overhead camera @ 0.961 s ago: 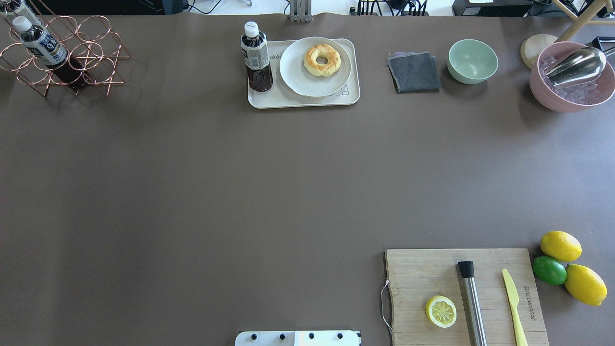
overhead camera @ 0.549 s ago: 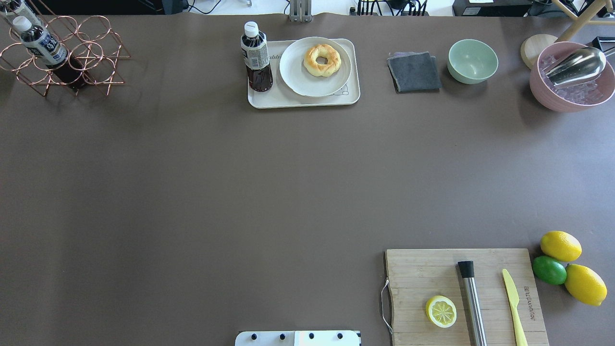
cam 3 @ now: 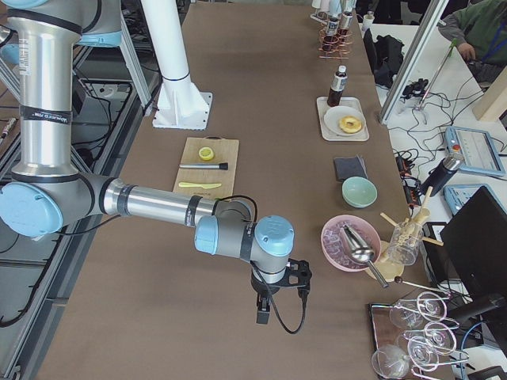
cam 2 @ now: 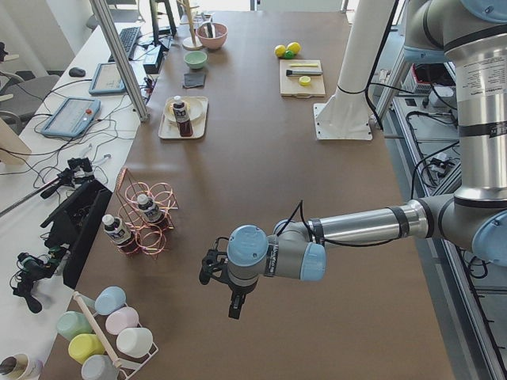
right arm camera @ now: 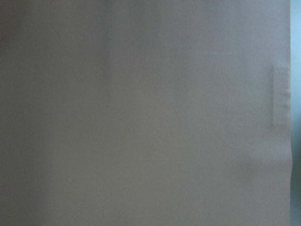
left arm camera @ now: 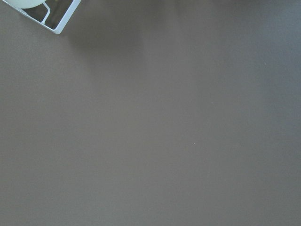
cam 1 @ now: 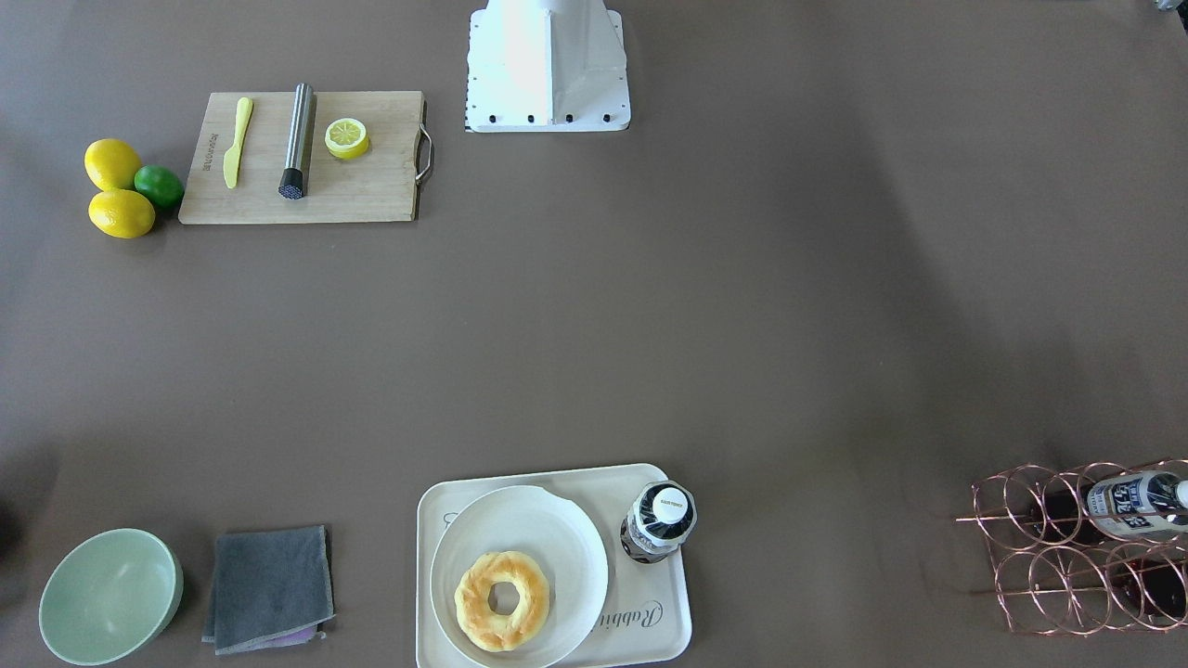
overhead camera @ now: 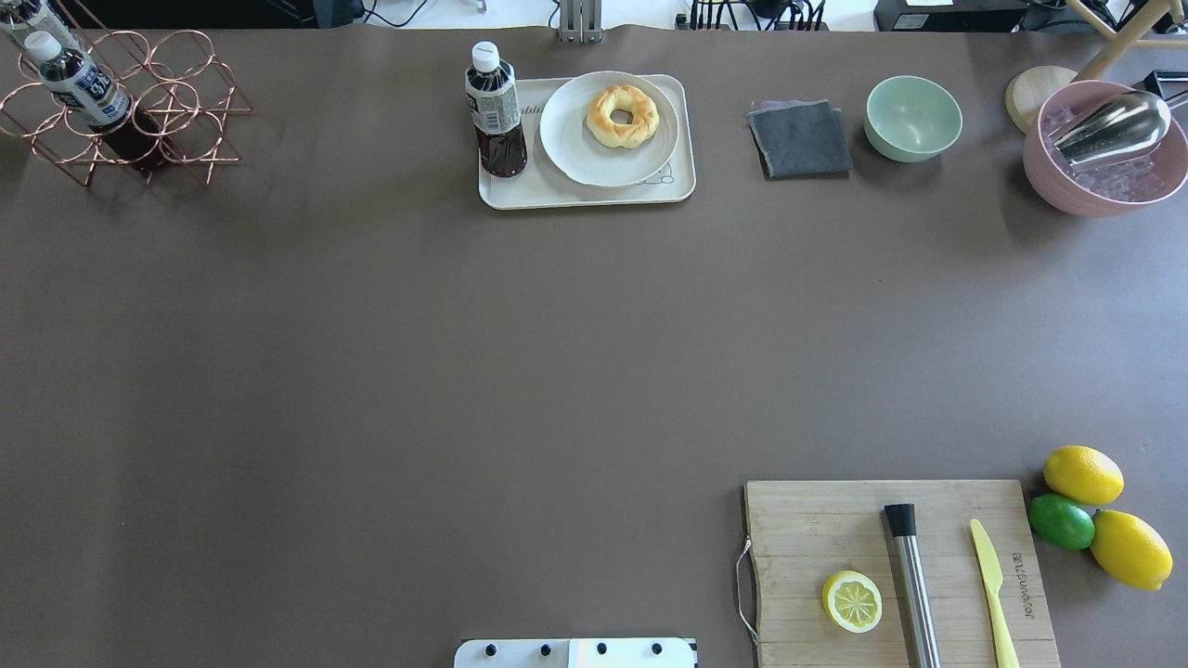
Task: Place donut on tray
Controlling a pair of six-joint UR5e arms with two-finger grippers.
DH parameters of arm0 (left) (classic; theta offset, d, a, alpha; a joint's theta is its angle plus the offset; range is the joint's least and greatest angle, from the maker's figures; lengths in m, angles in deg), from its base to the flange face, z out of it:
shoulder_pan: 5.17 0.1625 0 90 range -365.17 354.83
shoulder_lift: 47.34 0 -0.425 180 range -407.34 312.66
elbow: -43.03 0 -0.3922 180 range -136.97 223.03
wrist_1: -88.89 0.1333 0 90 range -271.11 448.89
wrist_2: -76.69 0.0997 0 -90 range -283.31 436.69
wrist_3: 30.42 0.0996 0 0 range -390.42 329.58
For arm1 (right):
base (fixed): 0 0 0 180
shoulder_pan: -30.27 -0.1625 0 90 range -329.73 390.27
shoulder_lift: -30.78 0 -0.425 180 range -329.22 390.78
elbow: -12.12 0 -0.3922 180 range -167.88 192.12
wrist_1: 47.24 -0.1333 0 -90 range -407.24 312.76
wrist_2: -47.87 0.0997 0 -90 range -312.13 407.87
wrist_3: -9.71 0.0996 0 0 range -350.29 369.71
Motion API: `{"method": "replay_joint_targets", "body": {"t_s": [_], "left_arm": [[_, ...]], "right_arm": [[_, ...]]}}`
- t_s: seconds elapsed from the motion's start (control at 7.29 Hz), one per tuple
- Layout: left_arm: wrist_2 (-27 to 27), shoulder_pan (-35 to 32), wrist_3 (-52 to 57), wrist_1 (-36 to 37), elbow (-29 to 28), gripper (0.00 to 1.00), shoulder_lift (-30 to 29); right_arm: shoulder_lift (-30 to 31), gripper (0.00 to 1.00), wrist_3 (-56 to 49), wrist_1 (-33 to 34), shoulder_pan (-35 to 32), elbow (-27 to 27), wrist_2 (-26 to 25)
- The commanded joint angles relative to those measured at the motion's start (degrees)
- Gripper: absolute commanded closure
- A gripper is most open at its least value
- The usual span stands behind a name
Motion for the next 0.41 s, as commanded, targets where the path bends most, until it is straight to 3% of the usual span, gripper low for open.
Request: {"method": "replay_joint_targets", "body": {"t_s": [0.0,0.27], "left_arm": [[0.0,0.0,0.0,0.0,0.0,0.02,0.0],[0.0,0.0,0.1,-0.1,0.3,0.02,0.0]], "right_arm": [[0.0,0.00,-0.1,0.0,0.1,0.1,0.0],[0.0,0.00,0.0,0.0,0.0,0.1,0.0]]}}
